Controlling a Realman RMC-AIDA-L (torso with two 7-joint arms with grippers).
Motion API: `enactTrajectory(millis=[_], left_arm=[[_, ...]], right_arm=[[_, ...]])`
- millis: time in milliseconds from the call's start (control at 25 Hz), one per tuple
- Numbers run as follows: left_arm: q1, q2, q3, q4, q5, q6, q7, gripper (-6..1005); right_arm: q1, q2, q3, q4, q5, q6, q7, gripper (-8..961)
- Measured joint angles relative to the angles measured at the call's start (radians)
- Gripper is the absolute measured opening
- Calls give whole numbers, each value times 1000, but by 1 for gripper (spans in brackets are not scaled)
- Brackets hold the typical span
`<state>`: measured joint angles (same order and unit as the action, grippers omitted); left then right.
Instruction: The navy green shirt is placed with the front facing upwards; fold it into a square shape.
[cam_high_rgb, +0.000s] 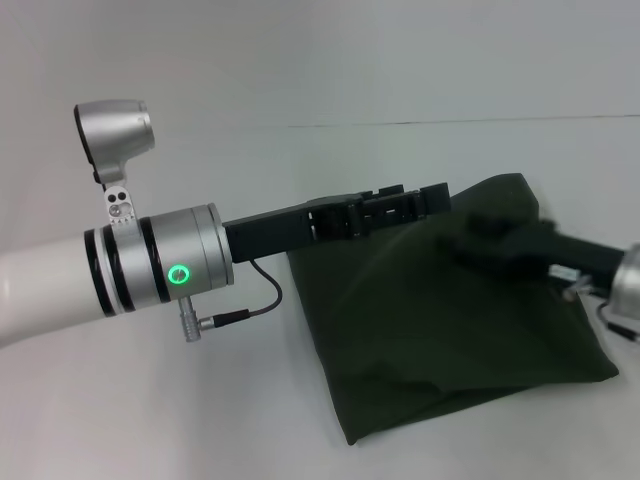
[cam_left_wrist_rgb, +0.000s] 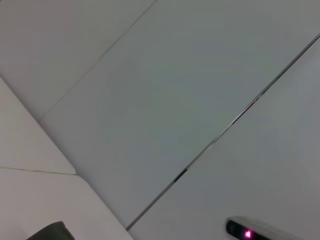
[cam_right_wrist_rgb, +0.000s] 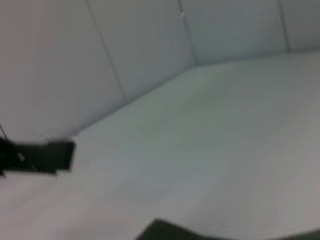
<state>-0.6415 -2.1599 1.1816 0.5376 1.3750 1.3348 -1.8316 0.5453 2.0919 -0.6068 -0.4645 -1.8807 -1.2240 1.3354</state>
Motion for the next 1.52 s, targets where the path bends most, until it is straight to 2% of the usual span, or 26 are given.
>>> enactTrajectory(millis=[40, 240, 760, 920, 960, 1000, 1120, 1320, 1520], left_arm=[[0, 0, 0, 0, 0, 0, 0, 965], [0, 0, -1, 1, 4, 0, 0, 965], [21, 4, -4, -1, 10, 0, 0, 966], [35, 19, -38, -1, 78, 0, -28, 966], [40, 27, -94, -1, 160, 0, -70, 966], [40, 27, -94, -1, 160, 0, -70, 965], [34, 42, -181, 0, 321, -4, -173, 965], [12, 53, -233, 11, 527, -17, -383, 965], [-4, 48, -224, 10, 590, -23, -532, 965]], right_arm=[[10, 0, -19, 18, 0, 32, 0, 760], [23, 0, -53, 63, 2, 163, 9, 750], [11, -1, -27, 71, 15, 277, 14, 748], [-28, -7, -12, 8, 98, 115, -21, 751], [-57, -9, -2, -36, 140, 19, -45, 752], [-57, -9, -2, -36, 140, 19, -45, 753], [-102, -14, 24, -98, 183, -102, -72, 756], [-135, -19, 84, -124, 193, -162, -72, 759], [-147, -17, 102, -123, 192, -167, -83, 762]])
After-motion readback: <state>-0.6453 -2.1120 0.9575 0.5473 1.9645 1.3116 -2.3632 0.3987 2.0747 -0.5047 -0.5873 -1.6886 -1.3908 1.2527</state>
